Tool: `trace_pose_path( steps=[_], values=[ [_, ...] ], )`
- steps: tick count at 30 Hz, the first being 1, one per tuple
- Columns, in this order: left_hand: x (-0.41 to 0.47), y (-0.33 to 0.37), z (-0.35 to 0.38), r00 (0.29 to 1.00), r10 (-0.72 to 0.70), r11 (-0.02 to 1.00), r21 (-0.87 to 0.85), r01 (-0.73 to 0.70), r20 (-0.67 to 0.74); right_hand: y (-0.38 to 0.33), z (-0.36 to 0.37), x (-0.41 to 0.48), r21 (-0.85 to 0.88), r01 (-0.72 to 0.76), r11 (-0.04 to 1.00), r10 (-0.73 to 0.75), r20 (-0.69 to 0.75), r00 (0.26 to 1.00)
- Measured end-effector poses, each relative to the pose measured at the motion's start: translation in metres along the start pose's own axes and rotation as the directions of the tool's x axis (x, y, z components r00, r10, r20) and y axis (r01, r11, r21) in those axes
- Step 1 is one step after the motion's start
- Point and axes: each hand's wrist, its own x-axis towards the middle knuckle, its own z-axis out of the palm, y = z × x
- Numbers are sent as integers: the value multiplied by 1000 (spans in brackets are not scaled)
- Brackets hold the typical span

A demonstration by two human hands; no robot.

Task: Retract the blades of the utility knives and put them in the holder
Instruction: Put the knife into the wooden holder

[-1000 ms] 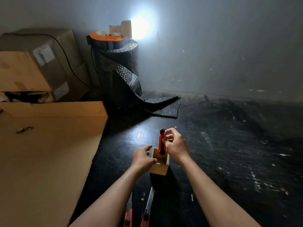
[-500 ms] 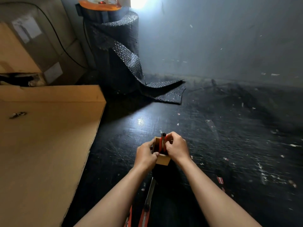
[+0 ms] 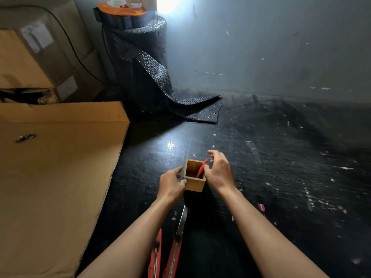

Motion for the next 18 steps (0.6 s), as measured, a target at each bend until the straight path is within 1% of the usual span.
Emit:
trace_pose_path(
  steps=[5, 7, 9, 10, 12, 15, 18],
  values=[
    [-36, -17, -18, 998, 60, 997, 53, -59, -26, -3, -4, -40, 5, -11, 1000, 11, -10, 1000],
    [-51, -26, -24, 997, 76, 993, 97, -75, -3, -5, -3, -59, -1, -8, 1000, 8, -17, 1000],
    [-65, -37, -26, 996, 69, 986, 149, -77, 61, -5, 0, -78, -4, -21, 1000, 21, 15, 1000],
    [-72, -42, -26, 993, 59, 982, 172, -76, 101, -4, 3, -88, -11, -30, 999, 31, 58, 998],
    [-85, -52, -24, 985, 29, 976, 208, -65, 171, -1, 9, -106, -21, -65, 998, 68, 187, 980],
    [-104, -67, -19, 977, -8, 975, 220, -40, 215, 6, 18, -134, -38, -122, 992, 127, 399, 908],
    [-119, -81, -14, 969, -41, 975, 223, -15, 245, 14, 26, -158, -99, -140, 985, 171, 517, 839]
  ],
)
